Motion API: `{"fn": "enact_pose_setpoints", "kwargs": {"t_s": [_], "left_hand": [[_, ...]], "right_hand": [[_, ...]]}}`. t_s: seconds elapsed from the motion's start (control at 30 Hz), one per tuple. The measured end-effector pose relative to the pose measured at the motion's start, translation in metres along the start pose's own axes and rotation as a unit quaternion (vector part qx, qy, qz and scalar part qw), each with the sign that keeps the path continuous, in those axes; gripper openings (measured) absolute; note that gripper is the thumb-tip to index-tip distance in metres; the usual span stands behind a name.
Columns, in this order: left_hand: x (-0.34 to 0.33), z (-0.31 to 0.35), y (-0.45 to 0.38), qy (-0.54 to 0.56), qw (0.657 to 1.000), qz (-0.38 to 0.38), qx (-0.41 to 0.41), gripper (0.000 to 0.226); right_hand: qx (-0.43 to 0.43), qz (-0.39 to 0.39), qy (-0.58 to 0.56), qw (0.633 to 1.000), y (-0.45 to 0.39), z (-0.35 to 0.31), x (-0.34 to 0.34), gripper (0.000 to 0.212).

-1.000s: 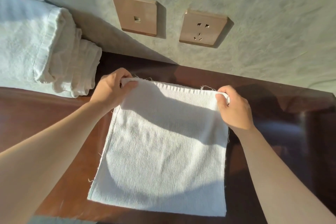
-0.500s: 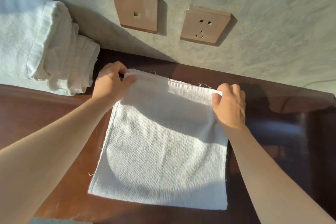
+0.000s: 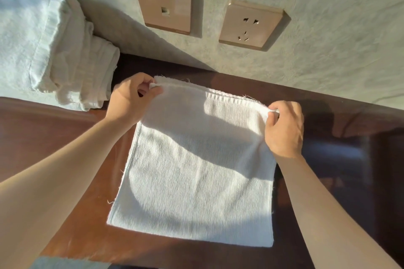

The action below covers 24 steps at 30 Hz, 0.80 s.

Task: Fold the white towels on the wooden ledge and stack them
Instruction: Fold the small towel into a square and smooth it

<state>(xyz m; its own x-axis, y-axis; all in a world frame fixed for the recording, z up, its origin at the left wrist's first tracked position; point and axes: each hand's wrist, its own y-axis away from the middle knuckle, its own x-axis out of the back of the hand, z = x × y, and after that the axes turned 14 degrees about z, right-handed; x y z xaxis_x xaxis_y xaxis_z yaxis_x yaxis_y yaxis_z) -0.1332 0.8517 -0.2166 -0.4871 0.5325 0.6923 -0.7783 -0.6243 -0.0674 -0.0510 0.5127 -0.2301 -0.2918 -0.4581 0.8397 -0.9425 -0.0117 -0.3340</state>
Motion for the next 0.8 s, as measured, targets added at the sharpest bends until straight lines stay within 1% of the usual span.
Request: {"fn": "enact_pose_setpoints", "kwargs": {"t_s": [0.07, 0.17, 0.23, 0.3, 0.37, 0.4, 0.5, 0.57, 0.6, 0.67, 0.7, 0.73, 0.77, 0.8], "left_hand": [[0.008, 0.003, 0.003, 0.052, 0.999, -0.008, -0.009, 0.013], [0.024, 0.007, 0.016, 0.117, 0.993, -0.003, -0.02, 0.016], [0.031, 0.005, 0.025, 0.144, 0.99, 0.005, -0.005, 0.019], [0.037, 0.005, 0.034, 0.163, 0.986, 0.026, 0.016, 0.021], [0.041, 0.006, 0.039, 0.173, 0.983, 0.049, 0.027, 0.026], [0.043, 0.007, 0.042, 0.176, 0.982, 0.056, 0.033, 0.027], [0.045, 0.011, 0.046, 0.166, 0.982, 0.069, 0.059, 0.02], [0.044, 0.01, 0.042, 0.135, 0.985, 0.064, 0.082, 0.007], [0.042, 0.009, 0.038, 0.111, 0.988, 0.047, 0.091, 0.009], [0.037, 0.004, 0.033, 0.091, 0.989, 0.001, 0.116, 0.044], [0.036, 0.0, 0.036, 0.092, 0.988, -0.007, 0.127, 0.057], [0.037, -0.004, 0.043, 0.088, 0.988, -0.006, 0.127, 0.062], [0.04, -0.008, 0.055, 0.077, 0.99, 0.001, 0.114, 0.061], [0.045, -0.012, 0.072, 0.058, 0.994, 0.01, 0.09, 0.055]], "right_hand": [[0.004, 0.052, -0.033, 0.998, 0.001, -0.002, 0.009, 0.014], [-0.037, 0.107, -0.083, 0.99, 0.007, -0.006, 0.028, 0.016], [-0.062, 0.133, -0.122, 0.982, 0.016, -0.007, 0.035, 0.016], [-0.106, 0.14, -0.161, 0.971, 0.024, -0.008, 0.041, 0.016], [-0.136, 0.119, -0.185, 0.966, 0.025, -0.011, 0.046, 0.014], [-0.135, 0.104, -0.197, 0.965, 0.026, -0.013, 0.048, 0.014], [-0.132, 0.07, -0.228, 0.962, 0.032, -0.018, 0.052, 0.019], [-0.168, 0.04, -0.226, 0.959, 0.036, -0.021, 0.052, 0.027], [-0.192, 0.02, -0.216, 0.957, 0.037, -0.022, 0.05, 0.032], [-0.25, -0.019, -0.191, 0.949, 0.043, -0.022, 0.046, 0.043], [-0.276, -0.029, -0.177, 0.944, 0.049, -0.02, 0.046, 0.047], [-0.285, -0.032, -0.163, 0.944, 0.057, -0.018, 0.047, 0.05], [-0.276, -0.031, -0.15, 0.949, 0.068, -0.016, 0.048, 0.05], [-0.262, -0.031, -0.139, 0.955, 0.081, -0.015, 0.052, 0.05]]}}
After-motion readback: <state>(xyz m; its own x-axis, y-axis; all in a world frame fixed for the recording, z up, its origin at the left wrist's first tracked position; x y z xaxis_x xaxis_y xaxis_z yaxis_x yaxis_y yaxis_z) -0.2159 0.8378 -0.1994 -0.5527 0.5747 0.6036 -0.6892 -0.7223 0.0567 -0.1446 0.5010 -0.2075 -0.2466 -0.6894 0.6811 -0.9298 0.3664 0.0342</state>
